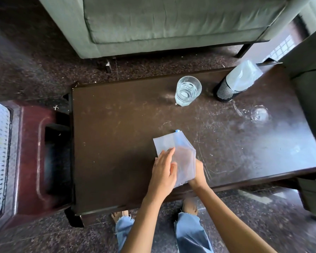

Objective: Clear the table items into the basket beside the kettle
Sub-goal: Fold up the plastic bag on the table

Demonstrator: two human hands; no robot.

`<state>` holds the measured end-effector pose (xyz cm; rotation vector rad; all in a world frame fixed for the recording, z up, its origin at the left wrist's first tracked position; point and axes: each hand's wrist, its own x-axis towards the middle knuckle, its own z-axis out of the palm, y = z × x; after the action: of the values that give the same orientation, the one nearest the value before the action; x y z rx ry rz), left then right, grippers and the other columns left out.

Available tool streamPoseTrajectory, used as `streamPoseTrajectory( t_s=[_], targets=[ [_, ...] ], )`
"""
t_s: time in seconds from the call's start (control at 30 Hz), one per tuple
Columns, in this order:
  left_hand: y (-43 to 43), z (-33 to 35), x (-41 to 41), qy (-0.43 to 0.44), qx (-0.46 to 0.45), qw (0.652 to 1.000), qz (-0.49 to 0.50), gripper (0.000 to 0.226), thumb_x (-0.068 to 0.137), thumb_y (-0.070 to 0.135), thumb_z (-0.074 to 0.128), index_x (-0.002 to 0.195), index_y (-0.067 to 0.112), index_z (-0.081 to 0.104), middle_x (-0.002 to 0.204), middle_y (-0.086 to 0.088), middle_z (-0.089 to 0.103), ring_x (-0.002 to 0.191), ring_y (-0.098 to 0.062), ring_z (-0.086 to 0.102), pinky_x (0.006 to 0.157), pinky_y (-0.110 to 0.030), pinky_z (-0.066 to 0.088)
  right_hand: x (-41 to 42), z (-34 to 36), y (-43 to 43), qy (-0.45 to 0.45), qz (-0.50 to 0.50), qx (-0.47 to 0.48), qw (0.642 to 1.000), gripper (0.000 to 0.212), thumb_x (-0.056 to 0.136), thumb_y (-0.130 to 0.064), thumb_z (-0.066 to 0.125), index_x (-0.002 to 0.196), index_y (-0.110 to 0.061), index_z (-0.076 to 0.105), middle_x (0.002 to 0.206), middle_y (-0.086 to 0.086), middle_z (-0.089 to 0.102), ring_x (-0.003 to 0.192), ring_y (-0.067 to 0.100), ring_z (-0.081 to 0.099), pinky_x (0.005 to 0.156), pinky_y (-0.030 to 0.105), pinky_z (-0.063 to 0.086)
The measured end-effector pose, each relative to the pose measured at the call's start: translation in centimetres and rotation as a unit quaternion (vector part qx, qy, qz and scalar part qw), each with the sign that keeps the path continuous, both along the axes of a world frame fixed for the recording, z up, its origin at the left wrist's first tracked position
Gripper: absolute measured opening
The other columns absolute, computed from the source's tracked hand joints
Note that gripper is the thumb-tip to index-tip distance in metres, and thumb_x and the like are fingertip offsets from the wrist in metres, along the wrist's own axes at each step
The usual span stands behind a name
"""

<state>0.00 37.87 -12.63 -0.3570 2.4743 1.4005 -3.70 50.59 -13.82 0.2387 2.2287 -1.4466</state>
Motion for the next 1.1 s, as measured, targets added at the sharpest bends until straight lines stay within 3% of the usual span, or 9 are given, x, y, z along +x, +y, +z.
streamPoseTrajectory(
  t_s=[0.1, 0.27, 0.37, 0.5, 0.63, 0.7, 0.77, 0.9, 1.1],
  targets=[
    [0.9, -1.3, 0.2, 0.008, -0.088, 0.994, -0.06, 0.061, 0.094, 0.044, 0.01, 0.149, 0.02, 0.023, 0.158, 0.002, 0.019, 0.148, -0.018, 0.008, 0.118, -0.039, -0.002, -0.8, -0.4, 0.6, 0.035, -0.063, -0.072, 0.995, 0.024, 0.084, -0.02, 0.061, 0.102, -0.005, 0.063, 0.083, -0.009, 0.066, 0.074, -0.003, 0.061, 0.07, 0.02, 0.052],
    [1.4, -2.8, 0.5, 0.005, -0.248, 0.963, -0.105, 0.053, 0.095, 0.03, 0.027, 0.141, 0.008, 0.04, 0.15, -0.011, 0.038, 0.138, -0.032, 0.034, 0.107, -0.057, 0.026, -1.3, -0.4, 0.9, -0.029, -0.129, -0.097, 0.987, 0.038, 0.095, -0.038, 0.035, 0.104, -0.019, 0.067, 0.102, -0.005, 0.07, 0.093, 0.005, 0.065, 0.08, 0.026, 0.053],
    [0.7, -4.1, 1.5, 0.016, -0.301, 0.944, -0.131, 0.059, 0.089, 0.027, 0.049, 0.144, 0.009, 0.035, 0.153, -0.01, 0.031, 0.142, -0.032, 0.028, 0.111, -0.056, 0.027, -1.3, -0.2, 0.8, -0.007, -0.136, 0.002, 0.991, 0.033, 0.1, -0.038, 0.04, 0.107, -0.024, 0.069, 0.105, -0.004, 0.071, 0.097, 0.013, 0.065, 0.085, 0.034, 0.053],
    [0.1, -4.7, 2.1, 0.025, -0.309, 0.938, -0.154, 0.072, 0.087, 0.028, 0.056, 0.148, 0.011, 0.023, 0.157, -0.009, 0.022, 0.145, -0.029, 0.018, 0.113, -0.048, 0.011, -0.8, -0.7, 0.0, 0.075, 0.041, 0.183, 0.979, 0.036, 0.094, -0.02, 0.057, 0.128, -0.008, 0.053, 0.117, 0.009, 0.06, 0.104, 0.023, 0.055, 0.089, 0.03, 0.043],
    [0.2, -5.0, 1.8, 0.053, -0.259, 0.956, -0.129, 0.071, 0.086, 0.018, 0.058, 0.148, 0.01, 0.023, 0.157, -0.01, 0.019, 0.144, -0.032, 0.015, 0.118, -0.048, 0.017, -1.0, -0.8, -1.3, 0.056, 0.039, 0.2, 0.977, 0.042, 0.087, -0.01, 0.063, 0.125, -0.003, 0.045, 0.113, 0.013, 0.06, 0.099, 0.029, 0.057, 0.08, 0.033, 0.047],
    [0.1, -4.8, 1.7, 0.061, -0.15, 0.983, -0.086, 0.065, 0.089, 0.011, 0.052, 0.148, 0.011, 0.023, 0.159, -0.008, 0.009, 0.148, -0.026, 0.005, 0.119, -0.043, 0.017, -1.8, -0.3, -2.0, -0.006, 0.012, 0.168, 0.986, 0.026, 0.086, -0.006, 0.059, 0.109, -0.005, 0.047, 0.099, 0.009, 0.061, 0.084, 0.027, 0.059, 0.069, 0.035, 0.05],
    [-0.5, -3.8, 1.4, 0.063, -0.007, 0.997, 0.032, 0.058, 0.087, 0.007, 0.055, 0.142, 0.012, 0.034, 0.153, -0.006, 0.025, 0.143, -0.02, 0.022, 0.116, -0.037, 0.026, -2.7, 0.0, -2.6, -0.04, 0.044, 0.161, 0.985, 0.009, 0.085, -0.004, 0.055, 0.084, -0.011, 0.051, 0.077, 0.001, 0.055, 0.071, 0.023, 0.051, 0.058, 0.029, 0.042],
    [-3.6, -0.5, -0.3, 0.04, 0.143, 0.927, 0.344, 0.056, 0.079, 0.014, 0.073, 0.128, 0.013, 0.045, 0.124, 0.006, 0.042, 0.115, -0.012, 0.052, 0.088, -0.017, 0.048, -3.8, 1.0, -4.0, -0.067, 0.085, 0.068, 0.992, 0.019, 0.084, 0.003, 0.052, 0.073, -0.011, 0.059, 0.069, 0.002, 0.06, 0.063, 0.019, 0.056, 0.06, 0.03, 0.046],
    [-11.3, 2.8, -1.1, -0.007, 0.228, 0.901, 0.369, 0.032, 0.073, 0.045, 0.074, 0.095, 0.023, 0.07, 0.093, 0.004, 0.074, 0.089, -0.014, 0.069, 0.08, -0.041, 0.056, -5.4, 3.7, -9.2, -0.138, 0.161, -0.077, 0.974, 0.01, 0.085, -0.007, 0.064, 0.093, -0.006, 0.069, 0.083, 0.006, 0.072, 0.076, 0.02, 0.069, 0.073, 0.037, 0.055]
  ],
)
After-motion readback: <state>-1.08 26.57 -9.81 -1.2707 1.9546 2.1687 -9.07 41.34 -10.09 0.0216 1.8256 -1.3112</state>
